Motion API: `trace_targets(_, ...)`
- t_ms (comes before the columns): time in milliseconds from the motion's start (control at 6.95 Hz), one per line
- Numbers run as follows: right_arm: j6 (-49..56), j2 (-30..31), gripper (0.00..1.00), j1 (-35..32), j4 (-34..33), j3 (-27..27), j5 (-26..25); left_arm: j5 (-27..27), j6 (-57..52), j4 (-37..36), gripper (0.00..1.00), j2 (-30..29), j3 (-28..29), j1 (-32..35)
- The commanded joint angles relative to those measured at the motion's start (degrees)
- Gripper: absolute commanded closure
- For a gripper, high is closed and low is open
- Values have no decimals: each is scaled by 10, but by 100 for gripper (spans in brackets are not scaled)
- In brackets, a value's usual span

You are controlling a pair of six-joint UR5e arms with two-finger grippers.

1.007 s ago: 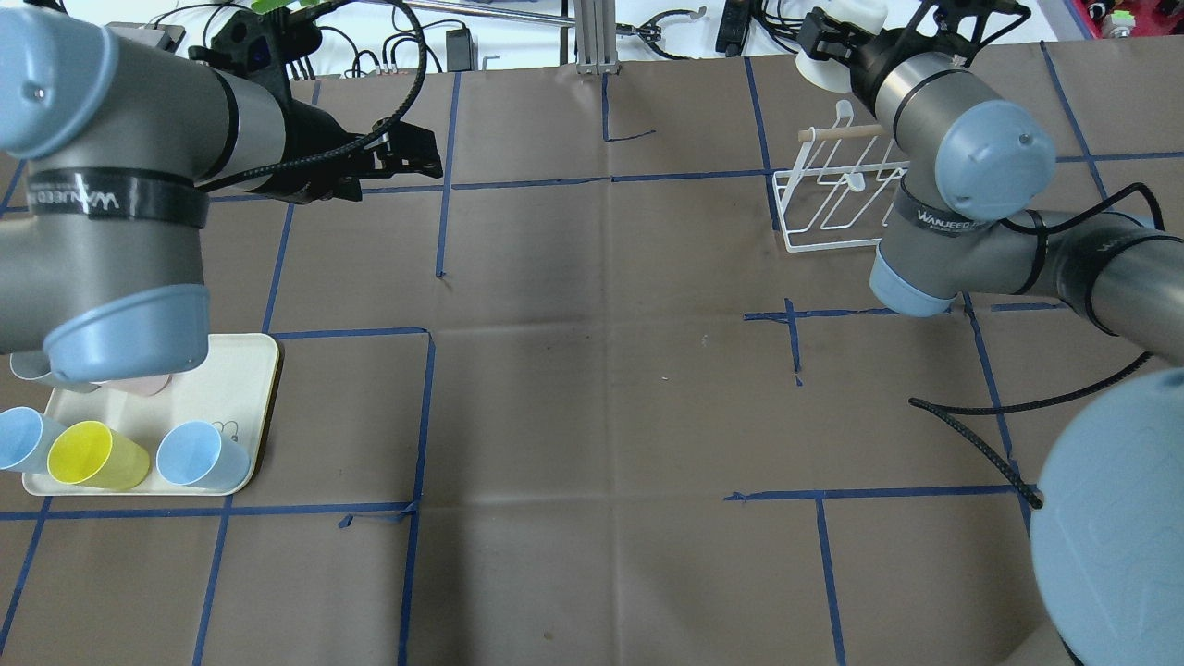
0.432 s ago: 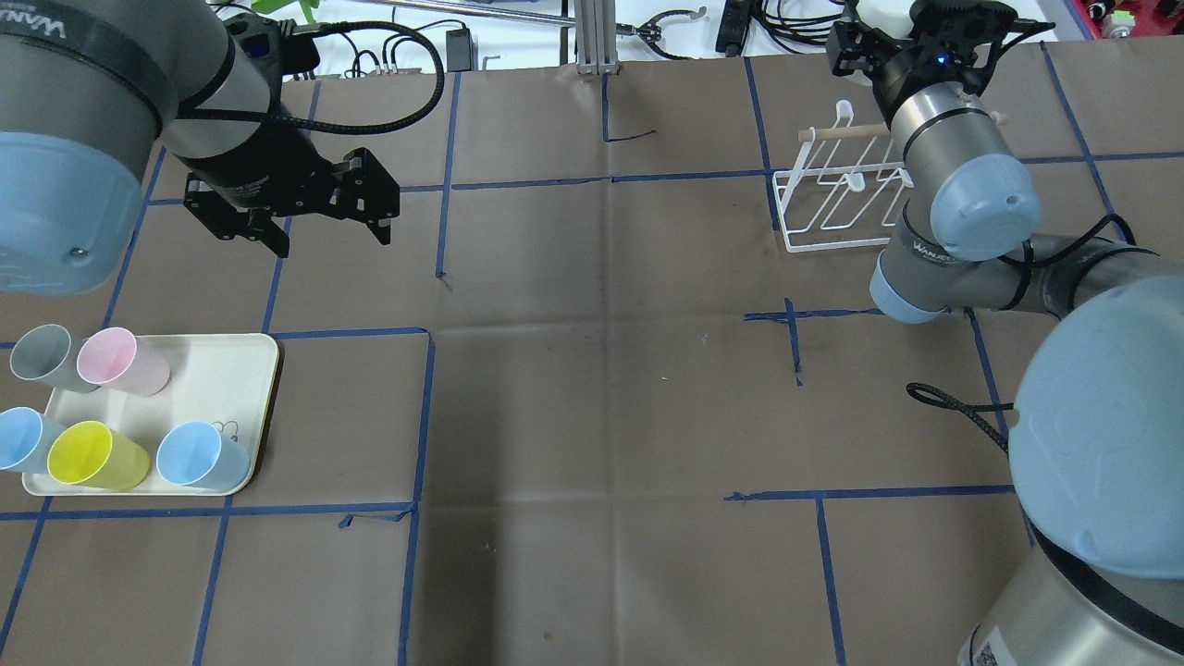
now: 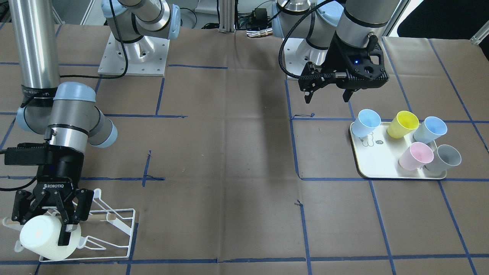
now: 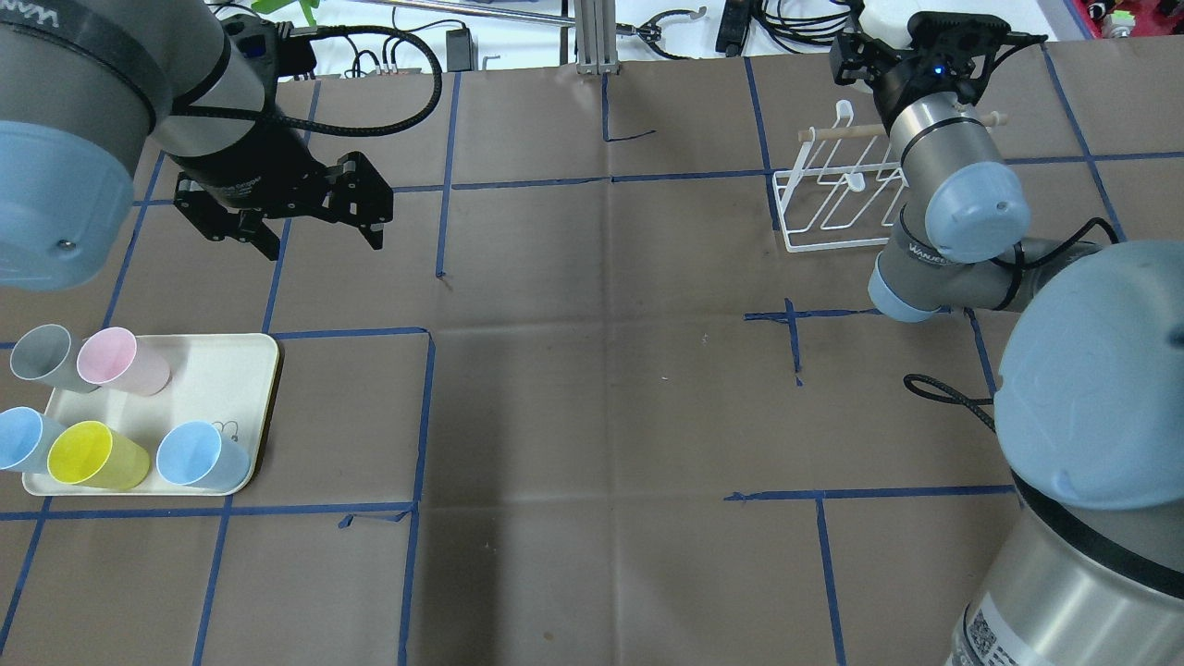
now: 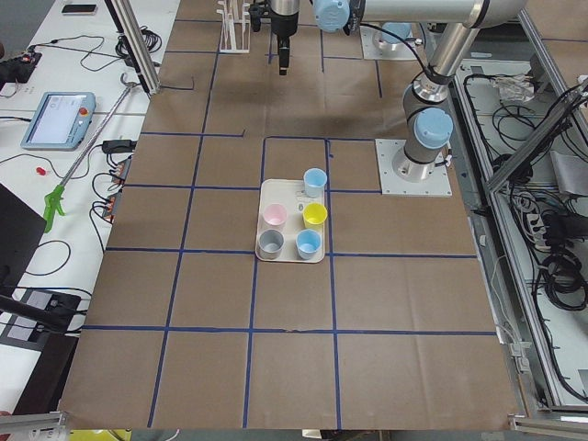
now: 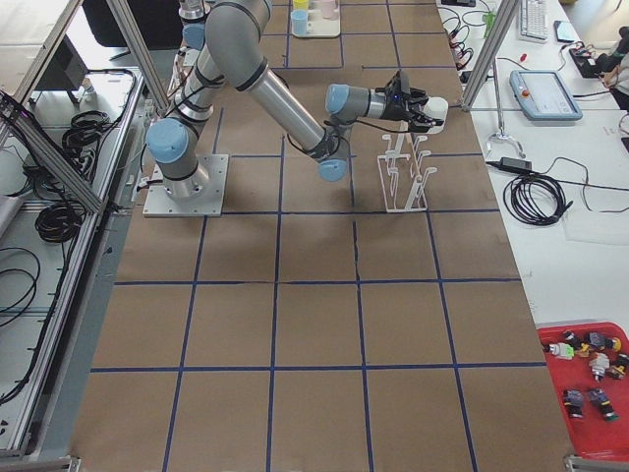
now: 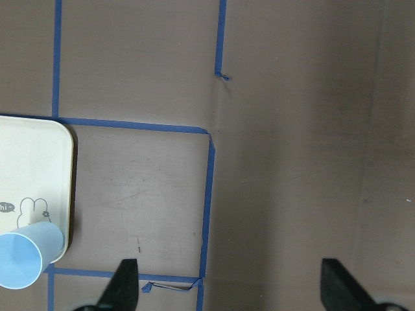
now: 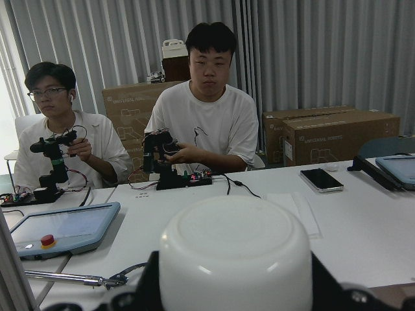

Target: Transfer IKEA cup to right arm and place on rack

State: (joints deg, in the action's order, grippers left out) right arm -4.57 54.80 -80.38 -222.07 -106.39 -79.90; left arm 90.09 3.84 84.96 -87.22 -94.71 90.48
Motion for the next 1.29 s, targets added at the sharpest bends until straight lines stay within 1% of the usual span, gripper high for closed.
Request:
trace_targets(0,1,-18,56,0,-5,3,2,0,-28,0,1,2,0,-4)
trace_targets(144,1,-23,56,0,-2,4,3,2,-48,0,1,5,-4,-7)
trace_targets(288,1,-32,56,0,-2,4,2,4,-79,1,1,8,-15,-27)
trace_targets(575,1,-36,56,-1,-1,-4,3,4,-161,20,1,14,-35,-108)
trace_targets(719,2,-37,56,-3,0,-6,2,5,-217,20,1,20,-61,-141)
trace_targets(1007,1,-36,54,-7,1,-10,1,4,-254,8,2,42,-131,-201)
trace_targets(1151,1,-37,40,-8,1,-10,5,4,-300,-7,2,55,-163,-236)
